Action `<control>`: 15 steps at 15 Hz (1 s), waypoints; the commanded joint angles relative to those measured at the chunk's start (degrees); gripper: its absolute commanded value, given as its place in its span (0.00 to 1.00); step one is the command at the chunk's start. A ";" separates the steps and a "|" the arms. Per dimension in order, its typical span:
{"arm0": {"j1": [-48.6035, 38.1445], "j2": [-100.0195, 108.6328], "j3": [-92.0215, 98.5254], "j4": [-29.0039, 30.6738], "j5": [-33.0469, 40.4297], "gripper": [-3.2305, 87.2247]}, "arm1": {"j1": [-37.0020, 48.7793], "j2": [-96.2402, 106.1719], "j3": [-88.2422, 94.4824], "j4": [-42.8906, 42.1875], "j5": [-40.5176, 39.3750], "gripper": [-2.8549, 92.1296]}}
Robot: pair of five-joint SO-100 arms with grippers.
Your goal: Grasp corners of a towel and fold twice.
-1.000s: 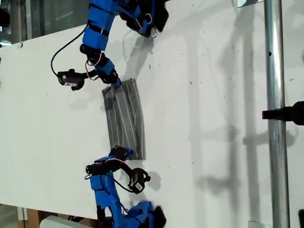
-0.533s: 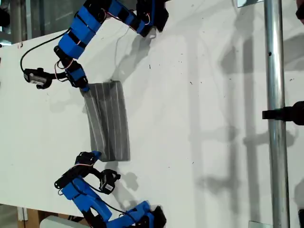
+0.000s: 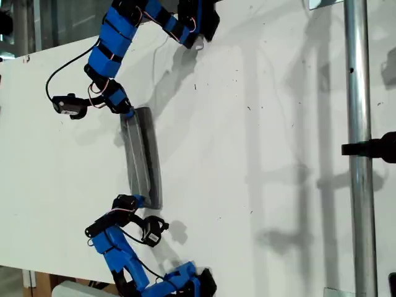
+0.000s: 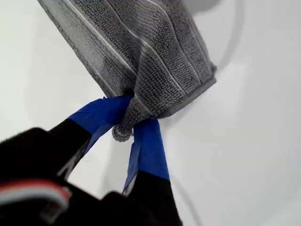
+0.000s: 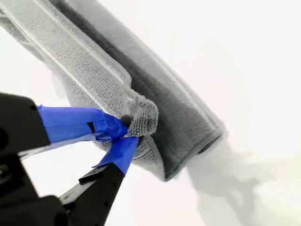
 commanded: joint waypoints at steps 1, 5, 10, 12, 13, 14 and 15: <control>0.53 3.25 6.24 -5.19 -2.20 0.00 | -1.23 -0.53 0.70 -2.46 1.41 0.03; -1.76 3.08 14.15 -10.02 -3.08 0.00 | -2.02 -6.77 0.62 -5.80 2.29 0.03; -8.79 -0.35 16.61 -12.04 -2.90 0.09 | 2.55 -11.69 0.26 -6.15 3.08 0.18; -10.11 1.58 16.52 -9.76 -3.96 0.26 | 4.22 -10.55 1.14 -3.16 3.69 0.23; -9.49 5.01 16.70 -7.82 -4.31 0.27 | 5.10 -8.00 3.08 -2.11 4.31 0.29; -8.35 9.93 17.14 -5.80 -5.45 0.28 | 7.12 -4.57 5.54 -0.97 5.45 0.32; -6.77 15.82 18.19 -4.22 -6.59 0.28 | 9.23 0.00 8.70 -0.70 5.54 0.38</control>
